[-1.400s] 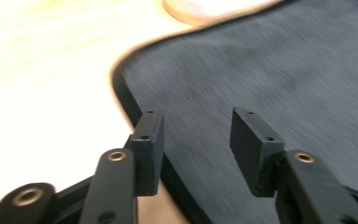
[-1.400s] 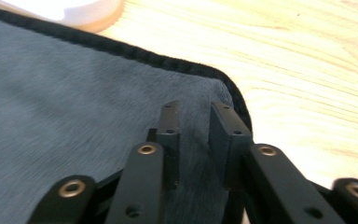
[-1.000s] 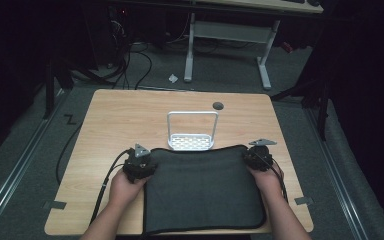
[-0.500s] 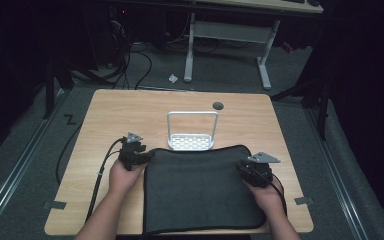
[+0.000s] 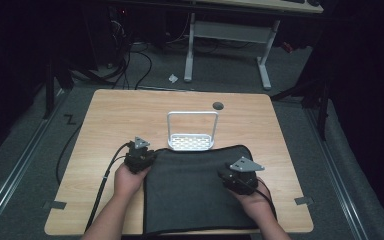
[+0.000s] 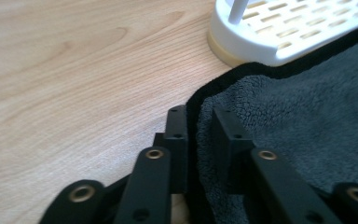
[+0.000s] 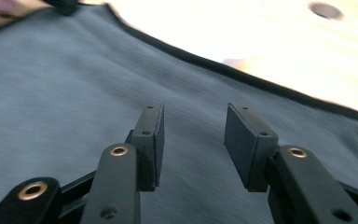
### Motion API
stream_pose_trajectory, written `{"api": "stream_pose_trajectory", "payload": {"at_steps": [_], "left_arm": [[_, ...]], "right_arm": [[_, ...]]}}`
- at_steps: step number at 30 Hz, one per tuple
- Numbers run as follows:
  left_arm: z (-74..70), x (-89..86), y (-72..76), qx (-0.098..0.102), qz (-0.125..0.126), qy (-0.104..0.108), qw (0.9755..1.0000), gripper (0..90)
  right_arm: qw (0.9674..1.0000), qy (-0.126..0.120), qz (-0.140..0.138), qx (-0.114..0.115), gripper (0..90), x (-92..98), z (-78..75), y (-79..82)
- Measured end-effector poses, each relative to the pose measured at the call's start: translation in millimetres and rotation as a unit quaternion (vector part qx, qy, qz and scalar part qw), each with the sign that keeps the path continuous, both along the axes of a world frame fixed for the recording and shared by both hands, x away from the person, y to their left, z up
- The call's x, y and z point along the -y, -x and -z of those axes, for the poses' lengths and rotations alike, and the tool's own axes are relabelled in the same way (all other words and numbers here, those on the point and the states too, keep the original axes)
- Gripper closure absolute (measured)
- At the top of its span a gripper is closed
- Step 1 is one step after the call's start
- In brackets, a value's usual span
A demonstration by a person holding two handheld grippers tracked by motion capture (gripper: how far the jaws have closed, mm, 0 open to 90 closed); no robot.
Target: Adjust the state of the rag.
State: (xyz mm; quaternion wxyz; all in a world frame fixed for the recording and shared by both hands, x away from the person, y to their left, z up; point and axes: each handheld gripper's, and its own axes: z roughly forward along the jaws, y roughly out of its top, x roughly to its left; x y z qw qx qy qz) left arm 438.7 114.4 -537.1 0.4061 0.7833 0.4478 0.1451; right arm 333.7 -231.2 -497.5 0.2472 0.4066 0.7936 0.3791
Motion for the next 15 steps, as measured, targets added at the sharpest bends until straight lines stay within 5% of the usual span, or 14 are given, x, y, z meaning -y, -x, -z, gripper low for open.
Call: {"api": "stream_pose_trajectory", "payload": {"at_steps": [3, 15], "left_arm": [[1.1, -5.9, -2.4, -0.015, 0.001, 0.029, 0.9995, 81.7], [1.2, -8.2, -1.2, -0.014, -0.003, 0.041, 0.9991, 82.0]], "right_arm": [[0.9996, 0.001, -0.028, 0.005, 55.6, -22.6, -2.8, 6.4], [0.9928, 0.021, -0.118, -0.008, 48.4, -115.7, 4.9, 15.0]]}}
